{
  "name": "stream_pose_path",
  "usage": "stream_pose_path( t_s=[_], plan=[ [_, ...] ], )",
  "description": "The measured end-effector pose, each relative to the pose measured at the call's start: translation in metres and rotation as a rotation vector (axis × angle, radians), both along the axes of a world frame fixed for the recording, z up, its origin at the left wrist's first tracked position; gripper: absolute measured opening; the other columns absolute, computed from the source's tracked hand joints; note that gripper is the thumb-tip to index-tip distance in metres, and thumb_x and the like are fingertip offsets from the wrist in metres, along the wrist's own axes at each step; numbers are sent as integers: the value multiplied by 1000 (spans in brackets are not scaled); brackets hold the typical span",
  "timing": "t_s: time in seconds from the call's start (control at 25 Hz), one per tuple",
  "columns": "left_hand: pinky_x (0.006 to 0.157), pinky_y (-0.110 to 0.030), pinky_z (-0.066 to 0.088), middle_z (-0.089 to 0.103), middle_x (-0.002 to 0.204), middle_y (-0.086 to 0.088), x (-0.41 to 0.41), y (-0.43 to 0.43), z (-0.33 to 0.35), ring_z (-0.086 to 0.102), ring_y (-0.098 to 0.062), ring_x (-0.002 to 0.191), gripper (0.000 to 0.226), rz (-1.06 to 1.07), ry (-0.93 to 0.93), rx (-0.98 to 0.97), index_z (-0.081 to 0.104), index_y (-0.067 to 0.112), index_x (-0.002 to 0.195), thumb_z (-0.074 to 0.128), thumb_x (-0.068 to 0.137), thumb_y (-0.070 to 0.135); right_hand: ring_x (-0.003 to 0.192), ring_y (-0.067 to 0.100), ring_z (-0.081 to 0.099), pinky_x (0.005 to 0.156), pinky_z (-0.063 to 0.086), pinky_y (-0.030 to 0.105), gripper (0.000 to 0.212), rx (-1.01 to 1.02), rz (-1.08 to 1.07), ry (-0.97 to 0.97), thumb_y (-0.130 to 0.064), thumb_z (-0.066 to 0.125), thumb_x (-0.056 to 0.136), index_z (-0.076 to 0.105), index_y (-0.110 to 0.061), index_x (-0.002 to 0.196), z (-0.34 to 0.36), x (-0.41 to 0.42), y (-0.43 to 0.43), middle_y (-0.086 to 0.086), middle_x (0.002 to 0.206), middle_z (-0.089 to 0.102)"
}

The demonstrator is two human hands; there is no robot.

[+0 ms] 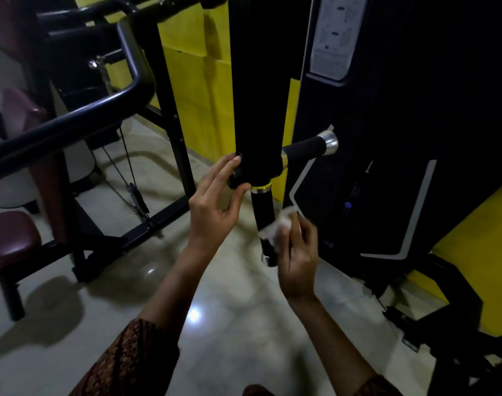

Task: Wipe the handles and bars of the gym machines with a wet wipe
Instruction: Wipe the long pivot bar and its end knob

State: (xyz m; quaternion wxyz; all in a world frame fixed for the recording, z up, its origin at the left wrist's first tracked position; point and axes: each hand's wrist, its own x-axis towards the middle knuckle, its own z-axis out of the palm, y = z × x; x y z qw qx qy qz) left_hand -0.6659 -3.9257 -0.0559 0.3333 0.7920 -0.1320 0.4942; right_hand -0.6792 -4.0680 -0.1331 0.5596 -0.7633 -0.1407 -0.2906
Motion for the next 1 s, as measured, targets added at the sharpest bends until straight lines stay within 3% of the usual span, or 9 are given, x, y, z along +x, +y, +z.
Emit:
stream_pose_path(
  t_s=[0.12, 0.32, 0.48, 0.6, 0.72, 0.84, 0.92, 1.0],
  plan=[
    [104, -18, 36, 51, 124, -11, -1, 0, 0, 49, -18, 120, 40, 0, 7, 0, 55, -8, 118, 66, 81, 4, 123, 22, 44, 106, 30, 13, 42, -90, 52, -124, -19, 40, 97, 46, 11, 127, 24, 22, 28, 26, 128, 49],
    [104, -17, 36, 50, 125, -12, -1, 0, 0, 48, -19, 120, 41, -6, 18, -6, 54, -8, 119, 65, 82, 6, 125, 30, 46, 103, 41, 26, 37, -322, 13, -272, -11, 40, 97, 37, 4, 131, -38, 10, 12, 24, 136, 41],
    [104, -15, 35, 50, 124, -13, -1, 1, -1, 46, -16, 120, 41, -8, 14, -17, 53, -9, 118, 65, 82, 6, 104, 32, 64, 91, 47, 26, 32, -461, -51, -212, -18, 34, 100, 49, -1, 124, -79, -15, -13, 24, 123, 56],
    [104, -15, 35, 51, 123, -14, -2, 1, -1, 47, -17, 120, 41, -5, 6, -8, 54, -10, 118, 66, 81, 4, 107, 31, 62, 87, 53, 31, 33, -487, -47, -256, -16, 43, 96, 62, 4, 114, -78, -25, -26, 21, 121, 57],
    [103, -14, 34, 50, 124, -12, -1, 1, 0, 46, -15, 120, 41, -7, 9, -13, 54, -9, 118, 66, 81, 3, 124, 32, 47, 106, 39, 35, 33, -510, 38, -448, -4, 49, 92, 50, 6, 123, -32, -10, -14, 23, 130, 47],
    [103, -12, 33, 49, 124, -11, -2, 1, -1, 46, -15, 121, 43, -1, 13, -6, 54, -9, 118, 69, 79, -1, 133, 32, 34, 112, 29, 42, 39, -595, 122, -547, 4, 56, 87, 49, 9, 125, 10, 21, 5, 21, 136, 42],
    [103, -12, 33, 49, 124, -11, -2, 2, 0, 45, -14, 121, 43, -3, 12, 0, 54, -10, 117, 69, 78, -4, 139, 26, 23, 115, 22, 40, 42, -660, 143, -551, 4, 58, 86, 48, 10, 126, 13, 37, 11, 18, 139, 39],
    [103, -12, 33, 49, 124, -11, -2, 4, 0, 44, -13, 121, 43, -11, 14, 18, 54, -10, 118, 69, 78, -4, 139, 25, 23, 117, 18, 37, 39, -718, 160, -550, 4, 54, 88, 48, 11, 126, 4, 41, 9, 22, 138, 43]
  ],
)
